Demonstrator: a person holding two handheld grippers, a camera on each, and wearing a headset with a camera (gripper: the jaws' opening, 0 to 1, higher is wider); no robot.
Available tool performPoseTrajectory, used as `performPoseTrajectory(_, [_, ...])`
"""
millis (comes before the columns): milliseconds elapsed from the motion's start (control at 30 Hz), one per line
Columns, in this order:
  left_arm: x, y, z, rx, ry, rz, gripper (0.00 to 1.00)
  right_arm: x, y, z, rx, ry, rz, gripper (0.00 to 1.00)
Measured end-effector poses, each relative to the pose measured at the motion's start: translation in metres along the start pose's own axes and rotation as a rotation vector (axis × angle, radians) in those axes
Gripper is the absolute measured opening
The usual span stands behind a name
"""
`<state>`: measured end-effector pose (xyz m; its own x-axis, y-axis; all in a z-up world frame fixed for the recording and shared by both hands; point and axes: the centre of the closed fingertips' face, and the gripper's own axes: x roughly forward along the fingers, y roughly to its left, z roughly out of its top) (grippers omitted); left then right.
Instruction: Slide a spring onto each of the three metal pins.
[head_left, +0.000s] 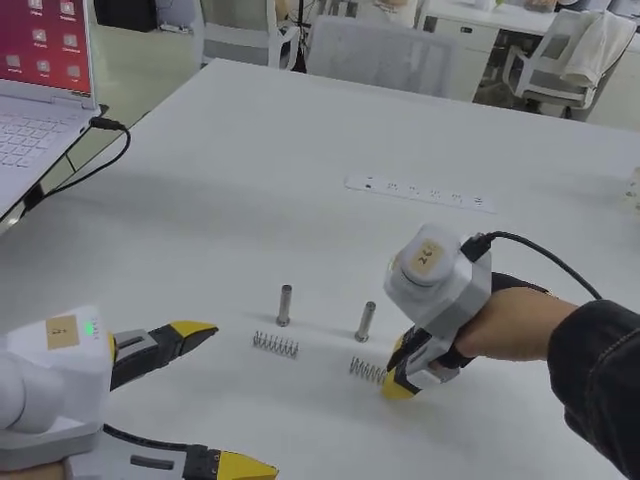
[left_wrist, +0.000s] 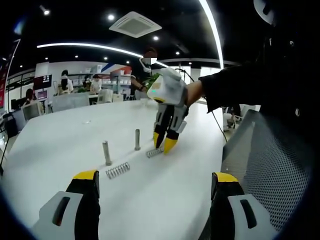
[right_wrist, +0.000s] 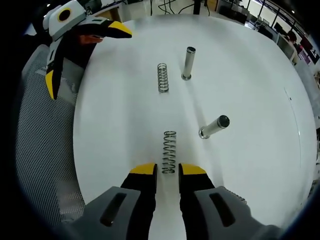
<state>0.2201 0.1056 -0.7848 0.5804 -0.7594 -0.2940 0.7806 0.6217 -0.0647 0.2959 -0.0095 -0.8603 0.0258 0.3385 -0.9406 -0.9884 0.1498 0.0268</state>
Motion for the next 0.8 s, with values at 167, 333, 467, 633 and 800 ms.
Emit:
performPoseTrajectory(167, [0.0000,0.0017,-0.0006,-0.003,-0.002,0.002,0.90,0.0010,-0.0008,0.0002,-0.004,0.004,0.000,0.15])
performPoseTrajectory(333, [0.0005,0.0025,-0.0013,-0.005,0.000,0.002,0.89,0.0011,-0.0015,0.0002,-0.009,0.004,-0.004,0.14])
performPoseTrajectory(467, [0.0014,0.0030,-0.0013,-0.006,0.000,0.002,0.89,0.0015,-0.0004,0.0000,-0.028,0.011,-0.014,0.14])
performPoseTrajectory(633, [0.0025,0.0022,-0.0019,-0.005,0.003,-0.001,0.89,0.0019,-0.0014,-0.0002,-0.044,0.011,-0.026,0.12])
performPoseTrajectory(800, [0.0024,0.0018,-0.0027,-0.005,0.007,-0.003,0.89,0.0022,-0.0005,0.0004,-0.064,0.004,-0.029,0.09])
